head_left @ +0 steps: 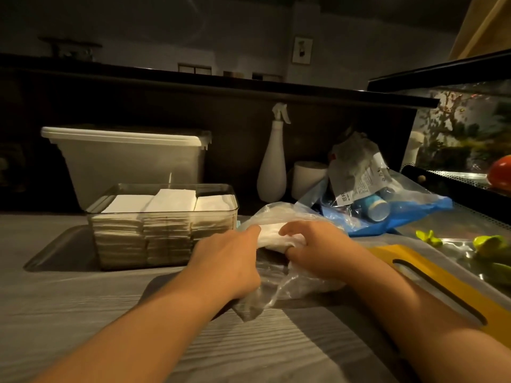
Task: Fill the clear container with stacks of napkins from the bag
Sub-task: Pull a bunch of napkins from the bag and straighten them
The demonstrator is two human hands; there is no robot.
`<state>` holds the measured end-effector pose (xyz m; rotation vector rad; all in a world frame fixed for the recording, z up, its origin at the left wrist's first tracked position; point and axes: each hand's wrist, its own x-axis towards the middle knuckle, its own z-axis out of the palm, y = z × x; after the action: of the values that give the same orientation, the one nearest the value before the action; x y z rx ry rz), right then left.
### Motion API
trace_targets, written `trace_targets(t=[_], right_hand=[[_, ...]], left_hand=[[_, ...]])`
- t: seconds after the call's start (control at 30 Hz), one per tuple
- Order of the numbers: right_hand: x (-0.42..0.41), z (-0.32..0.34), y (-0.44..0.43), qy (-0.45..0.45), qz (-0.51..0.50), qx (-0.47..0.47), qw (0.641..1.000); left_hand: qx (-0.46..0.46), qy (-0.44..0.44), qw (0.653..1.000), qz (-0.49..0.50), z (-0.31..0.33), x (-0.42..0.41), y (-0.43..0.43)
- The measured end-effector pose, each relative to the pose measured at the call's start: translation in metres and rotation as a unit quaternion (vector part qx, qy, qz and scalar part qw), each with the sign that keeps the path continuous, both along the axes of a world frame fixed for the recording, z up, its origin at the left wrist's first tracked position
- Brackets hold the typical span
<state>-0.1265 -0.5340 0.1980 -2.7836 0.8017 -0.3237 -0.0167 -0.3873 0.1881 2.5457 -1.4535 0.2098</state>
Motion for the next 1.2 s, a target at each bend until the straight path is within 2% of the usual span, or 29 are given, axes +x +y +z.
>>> trace_targets(t=[0.1, 0.2, 0.37, 0.5, 0.7, 0.87, 1.07, 1.2], right_hand=[[0.001, 0.002, -0.002, -0.032, -0.031, -0.009, 0.999], [0.0, 0.007, -0.003, -0.035, -0.049, -0.059, 0.996], [0.011, -0.008, 0.013, 0.021, -0.024, -0.089, 0.996], [0.019, -0.01, 0.015, 0.014, -0.031, -0.102, 0.994], [0.017, -0.005, 0.013, 0.064, -0.023, -0.087, 0.994], [0.022, -0.011, 0.009, 0.018, -0.048, -0.152, 0.987], [0.028, -0.011, -0.003, 0.016, -0.087, -0.152, 0.984], [0.011, 0.002, -0.002, -0.06, -0.022, -0.16, 0.985]], left_hand=[[0.009, 0.007, 1.0, 0.004, 0.0, -0.003, -0.002], [0.006, 0.016, 1.0, -0.01, 0.002, -0.005, -0.003], [-0.002, 0.022, 1.0, -0.014, -0.001, -0.009, -0.003], [0.008, 0.024, 1.0, -0.01, -0.001, -0.008, -0.003], [0.007, 0.03, 1.0, -0.007, -0.001, -0.006, -0.004], [0.003, 0.043, 0.999, 0.0, -0.002, -0.007, -0.004], [-0.015, 0.06, 0.998, -0.006, -0.002, -0.007, -0.003], [-0.039, 0.079, 0.996, 0.001, 0.0, -0.008, -0.002]])
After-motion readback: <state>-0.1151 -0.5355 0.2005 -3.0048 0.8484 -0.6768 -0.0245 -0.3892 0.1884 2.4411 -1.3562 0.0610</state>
